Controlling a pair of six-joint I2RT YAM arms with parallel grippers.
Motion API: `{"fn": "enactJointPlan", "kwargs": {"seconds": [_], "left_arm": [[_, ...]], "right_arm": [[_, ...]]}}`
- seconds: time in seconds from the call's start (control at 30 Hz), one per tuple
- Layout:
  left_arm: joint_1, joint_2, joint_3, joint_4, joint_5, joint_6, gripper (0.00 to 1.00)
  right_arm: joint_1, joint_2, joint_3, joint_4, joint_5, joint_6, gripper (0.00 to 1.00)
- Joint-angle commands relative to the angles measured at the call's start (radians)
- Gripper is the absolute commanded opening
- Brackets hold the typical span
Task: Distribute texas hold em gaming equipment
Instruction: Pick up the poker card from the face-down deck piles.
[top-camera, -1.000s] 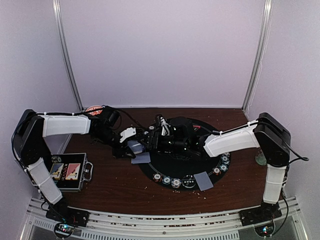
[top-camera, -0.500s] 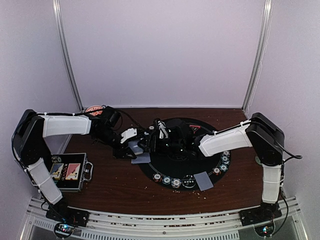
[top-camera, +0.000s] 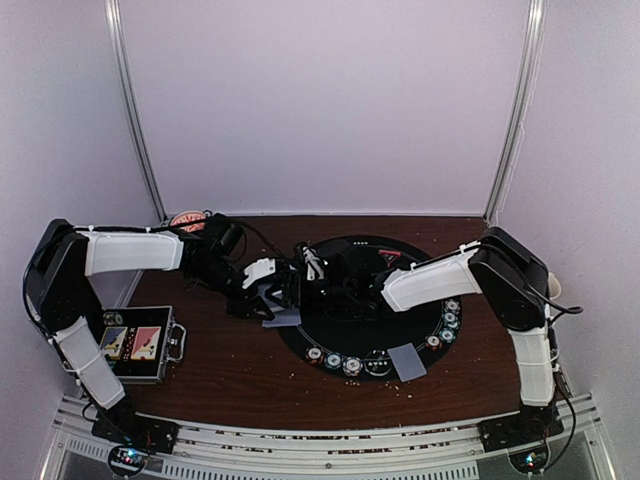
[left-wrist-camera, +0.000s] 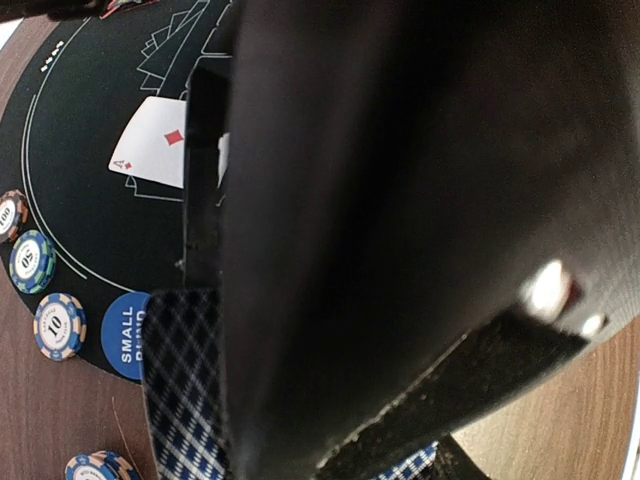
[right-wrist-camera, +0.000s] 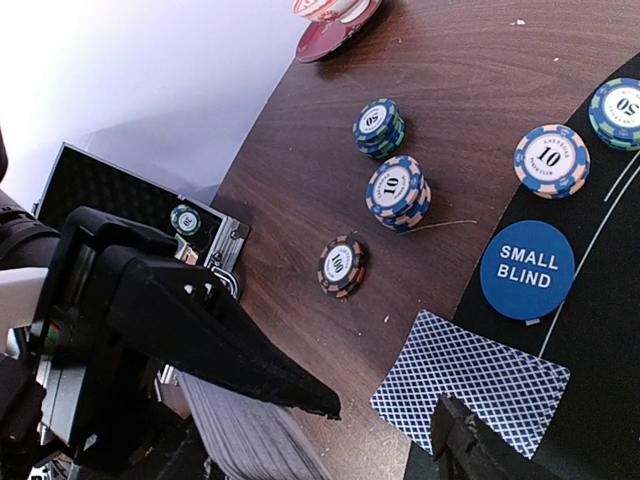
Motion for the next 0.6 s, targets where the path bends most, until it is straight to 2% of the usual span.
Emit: {"fn": "enactJointPlan", "kwargs": {"seconds": [0.0, 0.3, 0.57], "left_arm": [[-0.008, -0.023, -0.013, 0.009, 0.026, 0.022, 0.48], [-0.010, -0.020, -0.012, 0.009, 0.023, 0.023, 0.48], [-0.009, -0.014, -0.010, 0.009, 0.017, 0.020, 0.48]], "right_arm": [[-0.007, 0.015, 0.046, -0.024, -0.003, -0.009, 0.69], [-0.032, -0.021, 0.002, -0.075, 0.070, -0.022, 0.49], [-0.043, -0.059, -0.029, -0.101, 0.105, -0.052, 0.43]]}}
